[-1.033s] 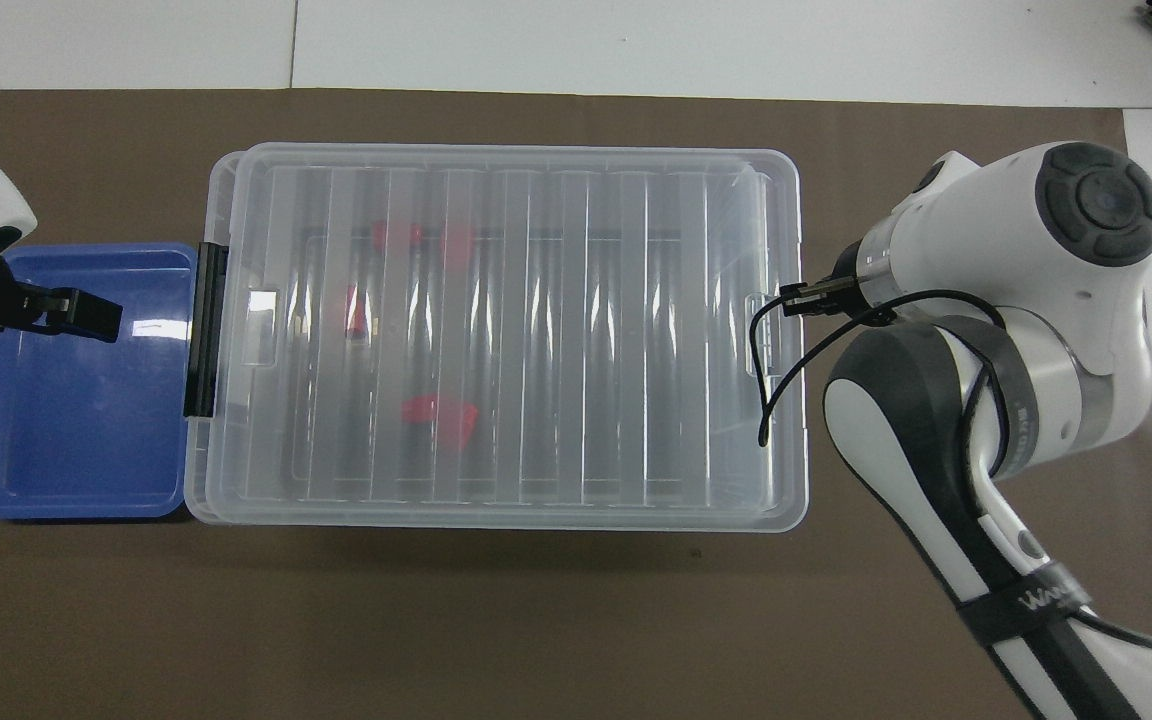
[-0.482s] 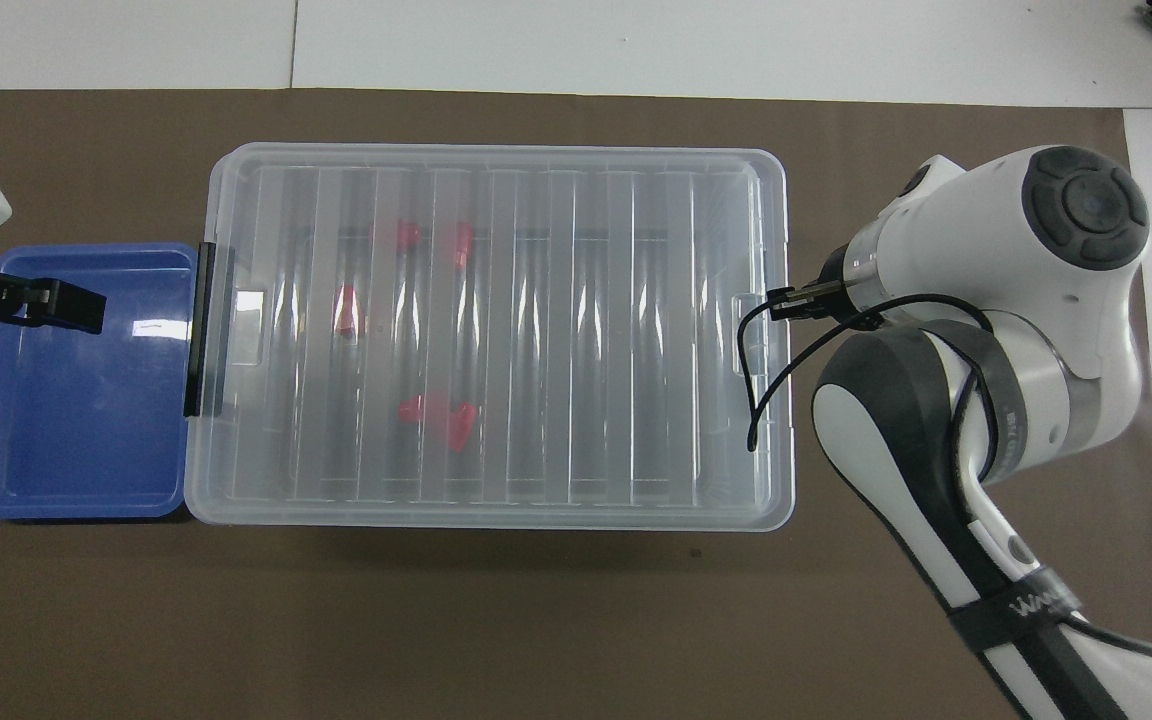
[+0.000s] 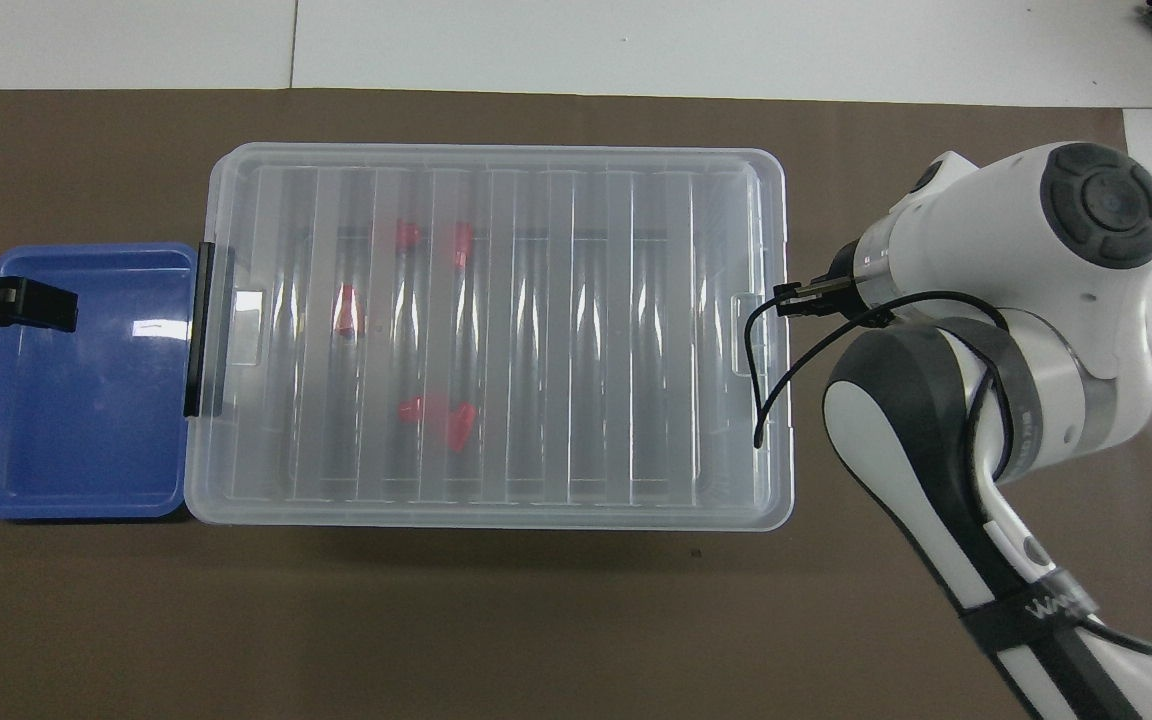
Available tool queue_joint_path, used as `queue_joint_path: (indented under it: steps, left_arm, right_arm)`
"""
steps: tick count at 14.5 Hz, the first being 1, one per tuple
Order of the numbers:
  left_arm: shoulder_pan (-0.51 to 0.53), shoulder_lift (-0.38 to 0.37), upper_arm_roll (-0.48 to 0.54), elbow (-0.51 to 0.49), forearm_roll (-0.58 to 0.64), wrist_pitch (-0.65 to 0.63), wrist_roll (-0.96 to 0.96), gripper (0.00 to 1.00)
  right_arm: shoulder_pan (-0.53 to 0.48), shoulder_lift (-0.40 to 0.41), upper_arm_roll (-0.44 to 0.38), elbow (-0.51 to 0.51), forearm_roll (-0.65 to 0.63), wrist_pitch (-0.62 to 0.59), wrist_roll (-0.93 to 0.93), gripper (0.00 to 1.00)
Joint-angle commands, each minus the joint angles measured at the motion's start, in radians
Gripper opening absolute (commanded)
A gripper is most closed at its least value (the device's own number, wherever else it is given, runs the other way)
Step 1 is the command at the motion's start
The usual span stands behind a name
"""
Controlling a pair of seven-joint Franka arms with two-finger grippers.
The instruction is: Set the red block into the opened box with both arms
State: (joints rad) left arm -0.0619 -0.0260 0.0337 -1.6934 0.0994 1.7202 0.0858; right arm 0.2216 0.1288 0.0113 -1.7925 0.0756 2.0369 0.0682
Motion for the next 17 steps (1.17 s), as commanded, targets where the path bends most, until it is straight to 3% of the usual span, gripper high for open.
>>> queue_joint_path:
  steps: [1, 7, 13, 17]
  left_arm:
    - [-0.015, -0.008, 0.011, 0.006, -0.014, -0.013, 0.023, 1.0]
    - [-0.015, -0.012, 0.003, 0.006, -0.014, -0.019, 0.023, 1.0]
    - [0.0, -0.028, 0.009, 0.003, -0.012, -0.018, 0.023, 1.0]
    - [0.057, -0.031, -0.017, 0.003, -0.012, -0.021, 0.029, 1.0]
  right_arm:
    - [-0.048, -0.046, -0.001, -0.008, 0.021, -0.007, 0.004, 1.0]
    - [-0.168, -0.11, -0.007, 0.011, 0.0, -0.063, 0.001, 1.0]
    - [-0.245, -0.098, -0.008, 0.201, -0.069, -0.289, -0.001, 1.0]
    - [-0.236, -0.086, -0.005, 0.283, -0.092, -0.418, 0.001, 1.0]
